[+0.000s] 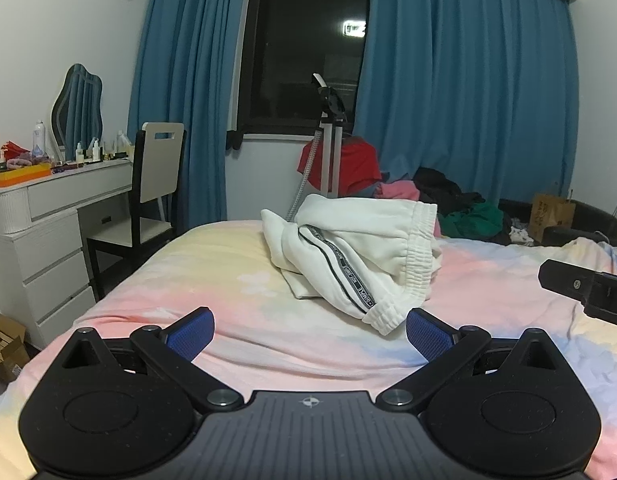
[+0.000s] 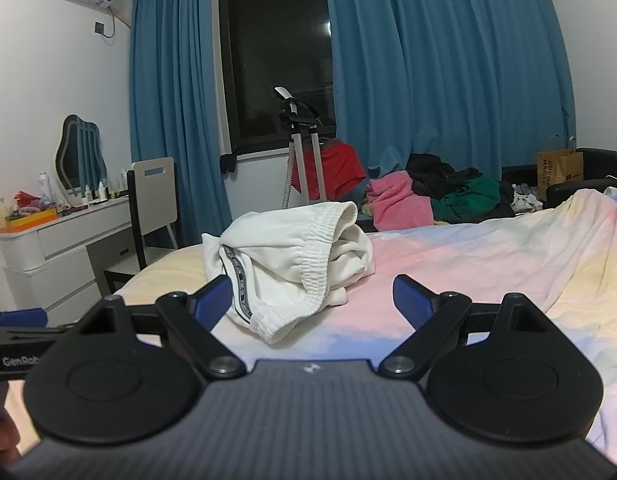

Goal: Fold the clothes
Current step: 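Move both grippers toward the white sweatpants on the bed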

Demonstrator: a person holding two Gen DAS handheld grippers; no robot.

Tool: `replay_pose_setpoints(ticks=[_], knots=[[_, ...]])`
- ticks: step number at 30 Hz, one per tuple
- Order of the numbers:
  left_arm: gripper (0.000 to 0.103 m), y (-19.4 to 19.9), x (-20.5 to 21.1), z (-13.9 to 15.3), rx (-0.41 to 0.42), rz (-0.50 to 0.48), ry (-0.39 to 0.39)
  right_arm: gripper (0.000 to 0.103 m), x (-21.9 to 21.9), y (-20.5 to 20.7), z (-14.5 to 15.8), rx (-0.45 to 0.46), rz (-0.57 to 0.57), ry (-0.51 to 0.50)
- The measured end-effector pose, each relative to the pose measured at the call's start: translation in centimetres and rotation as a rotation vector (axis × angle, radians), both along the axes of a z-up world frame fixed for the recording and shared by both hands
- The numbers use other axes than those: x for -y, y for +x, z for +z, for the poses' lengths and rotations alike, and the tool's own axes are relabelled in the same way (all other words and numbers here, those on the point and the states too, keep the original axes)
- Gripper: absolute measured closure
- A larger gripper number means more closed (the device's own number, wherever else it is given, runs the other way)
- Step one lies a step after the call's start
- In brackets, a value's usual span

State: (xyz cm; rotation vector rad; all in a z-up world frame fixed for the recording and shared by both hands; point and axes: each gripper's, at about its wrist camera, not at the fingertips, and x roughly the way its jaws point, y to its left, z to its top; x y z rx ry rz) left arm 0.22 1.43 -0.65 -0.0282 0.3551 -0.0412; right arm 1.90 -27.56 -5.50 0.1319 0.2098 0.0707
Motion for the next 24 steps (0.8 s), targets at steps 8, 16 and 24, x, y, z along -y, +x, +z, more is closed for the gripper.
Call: replay_pose_setpoints(ticks=[8,16,24], knots=[[0.0,0.2,-0.1,-0.3,-0.018,0.002,-0.018,0.014,0.2,-0.2,0.2,0.002,-0.002,0.018],[0.0,2.1,-1.0,-2.0,-0.105,-0.101,-0.184,0.014,0.5,-0.5,0.7,0.012,-0.018,0.048],[0.0,8.6,-1.4,-5.3,-0.244,-0.11,-0.363,0.014,1.9,-0.4,1.2,0.006,-0.035,0.148]])
